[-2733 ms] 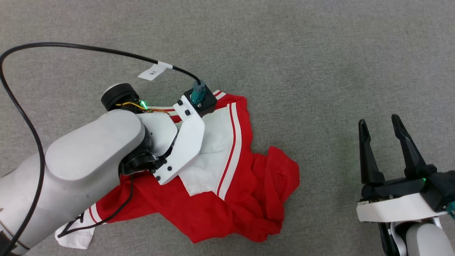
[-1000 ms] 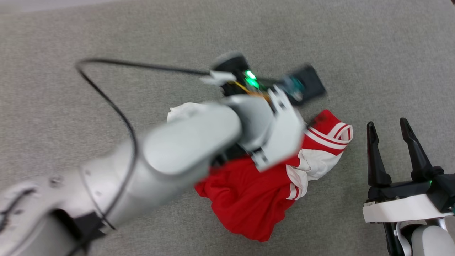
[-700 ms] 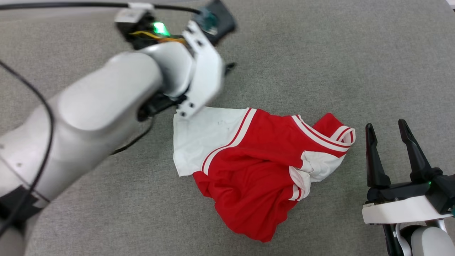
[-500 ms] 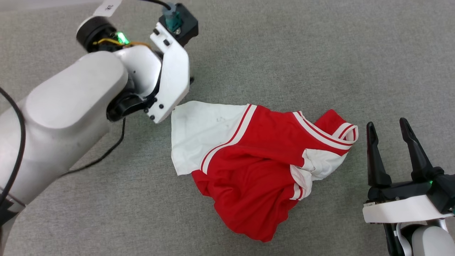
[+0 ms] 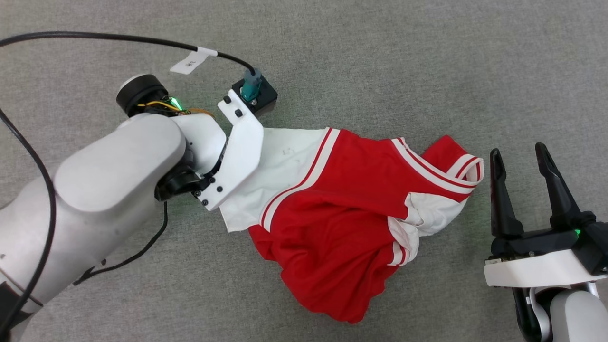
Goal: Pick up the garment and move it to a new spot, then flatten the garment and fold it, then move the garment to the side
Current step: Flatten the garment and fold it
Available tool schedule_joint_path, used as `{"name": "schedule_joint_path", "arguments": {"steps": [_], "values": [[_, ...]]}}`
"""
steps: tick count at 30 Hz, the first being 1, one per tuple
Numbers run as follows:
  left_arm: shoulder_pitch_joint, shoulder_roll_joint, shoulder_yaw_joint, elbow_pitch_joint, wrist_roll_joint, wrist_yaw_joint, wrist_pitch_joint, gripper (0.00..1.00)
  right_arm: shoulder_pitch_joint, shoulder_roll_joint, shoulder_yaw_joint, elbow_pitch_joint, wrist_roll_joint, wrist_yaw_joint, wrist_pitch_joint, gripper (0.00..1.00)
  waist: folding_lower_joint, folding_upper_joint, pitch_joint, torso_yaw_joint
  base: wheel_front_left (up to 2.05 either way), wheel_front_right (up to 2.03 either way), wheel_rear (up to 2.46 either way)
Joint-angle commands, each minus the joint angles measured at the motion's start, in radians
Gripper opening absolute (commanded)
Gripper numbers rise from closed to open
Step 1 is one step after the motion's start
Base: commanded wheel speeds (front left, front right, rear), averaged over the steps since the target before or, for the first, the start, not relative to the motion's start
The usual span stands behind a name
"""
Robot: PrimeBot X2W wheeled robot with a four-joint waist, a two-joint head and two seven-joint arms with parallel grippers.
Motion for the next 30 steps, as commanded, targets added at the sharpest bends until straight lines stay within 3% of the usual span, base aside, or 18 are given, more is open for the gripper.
{"name": "schedule_joint_path", "arguments": {"steps": [1, 8, 13, 19, 25, 26, 27, 30], "values": [[0.057, -0.011, -0.031, 0.014, 0.014, 0.000, 0.004, 0.00, -0.004, 0.001, -0.002, 0.002, 0.002, -0.001, -0.002, 1.00, 0.0000, -0.0001, -0.005, 0.001, 0.00, 0.00, 0.00], [-0.046, 0.017, -0.015, 0.017, -0.032, 0.000, -0.100, 0.00, 0.025, 0.001, -0.009, 0.016, -0.009, -0.001, -0.002, 1.00, 0.0000, -0.0001, -0.064, 0.043, 0.00, 0.00, 0.00], [-0.074, 0.108, -0.013, 0.058, -0.074, 0.000, -0.137, 0.00, 0.034, 0.001, -0.006, 0.019, -0.017, -0.001, -0.002, 1.00, 0.0000, -0.0001, -0.092, 0.068, 0.00, 0.00, 0.00], [0.015, 0.196, -0.014, 0.145, -0.125, 0.002, -0.138, 0.00, 0.036, 0.001, -0.005, 0.015, -0.018, -0.001, -0.002, 1.00, 0.0000, -0.0001, -0.092, 0.076, 0.00, 0.00, 0.00], [0.103, 0.200, -0.009, 0.237, -0.166, 0.016, -0.197, 0.00, 0.036, 0.001, 0.003, 0.019, -0.023, -0.001, -0.002, 1.00, 0.0000, -0.0001, -0.089, 0.072, 0.00, 0.00, 0.00], [0.113, 0.192, -0.005, 0.250, -0.162, 0.017, -0.227, 0.37, 0.032, 0.001, 0.002, 0.018, -0.027, -0.001, -0.002, 1.00, 0.0000, -0.0001, -0.092, 0.074, 0.00, 0.00, 0.00], [0.117, 0.184, 0.000, 0.259, -0.156, 0.016, -0.261, 1.00, 0.026, 0.002, 0.004, 0.017, -0.035, -0.001, -0.002, 1.00, 0.0000, -0.0001, -0.097, 0.077, 0.00, 0.00, 0.00], [0.109, 0.161, 0.031, 0.268, -0.117, 0.020, -0.416, 1.00, 0.001, 0.001, 0.007, 0.007, -0.060, -0.001, -0.002, 1.00, 0.0000, -0.0001, -0.122, 0.089, 0.00, 0.00, 0.00]]}}
